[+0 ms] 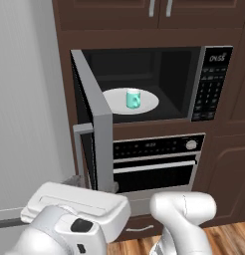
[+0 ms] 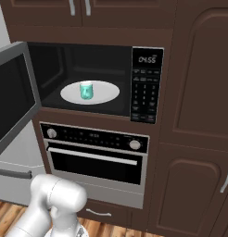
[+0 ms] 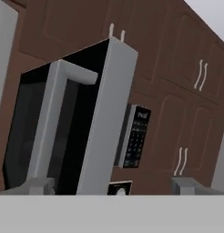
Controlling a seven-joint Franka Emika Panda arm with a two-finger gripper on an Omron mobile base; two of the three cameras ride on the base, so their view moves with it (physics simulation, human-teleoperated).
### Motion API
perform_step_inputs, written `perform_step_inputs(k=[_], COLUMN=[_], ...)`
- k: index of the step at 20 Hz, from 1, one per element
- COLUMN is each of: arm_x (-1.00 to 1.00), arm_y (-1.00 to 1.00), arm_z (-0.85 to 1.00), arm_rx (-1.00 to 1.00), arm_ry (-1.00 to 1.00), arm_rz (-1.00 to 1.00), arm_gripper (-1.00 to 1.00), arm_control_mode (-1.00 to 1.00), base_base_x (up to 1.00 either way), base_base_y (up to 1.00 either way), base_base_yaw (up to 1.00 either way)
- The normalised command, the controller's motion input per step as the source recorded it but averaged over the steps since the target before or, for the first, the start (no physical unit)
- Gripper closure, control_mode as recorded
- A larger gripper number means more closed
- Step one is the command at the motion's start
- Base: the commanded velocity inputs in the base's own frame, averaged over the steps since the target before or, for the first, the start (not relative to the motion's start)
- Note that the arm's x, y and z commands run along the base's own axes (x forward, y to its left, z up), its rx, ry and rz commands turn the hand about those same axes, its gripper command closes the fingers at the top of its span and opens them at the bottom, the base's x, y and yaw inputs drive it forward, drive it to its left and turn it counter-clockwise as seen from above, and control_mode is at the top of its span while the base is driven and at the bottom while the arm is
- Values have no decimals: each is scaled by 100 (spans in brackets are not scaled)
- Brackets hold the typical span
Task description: Pick the mug from the counter and place it inside the microwave. Then close the microwave.
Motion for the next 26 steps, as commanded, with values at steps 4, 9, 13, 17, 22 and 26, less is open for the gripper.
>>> perform_step_inputs(k=[4,9,13,17,22,26], arm_x=[40,43,4,1,0,0], arm_y=[41,33,32,32,16,-7], arm_z=[-45,-32,-7,-3,0,0], arm_rx=[0,-1,0,0,0,0], arm_ry=[0,0,0,0,0,0], arm_rz=[-1,-6,-17,-23,-22,-15], arm_gripper=[-100,-100,-100,-100,-100,-100], arm_control_mode=[-100,-100,-100,-100,-100,-100], base_base_x=[0,0,0,0,0,0], base_base_y=[0,0,0,0,0,0], base_base_yaw=[0,0,0,0,0,0])
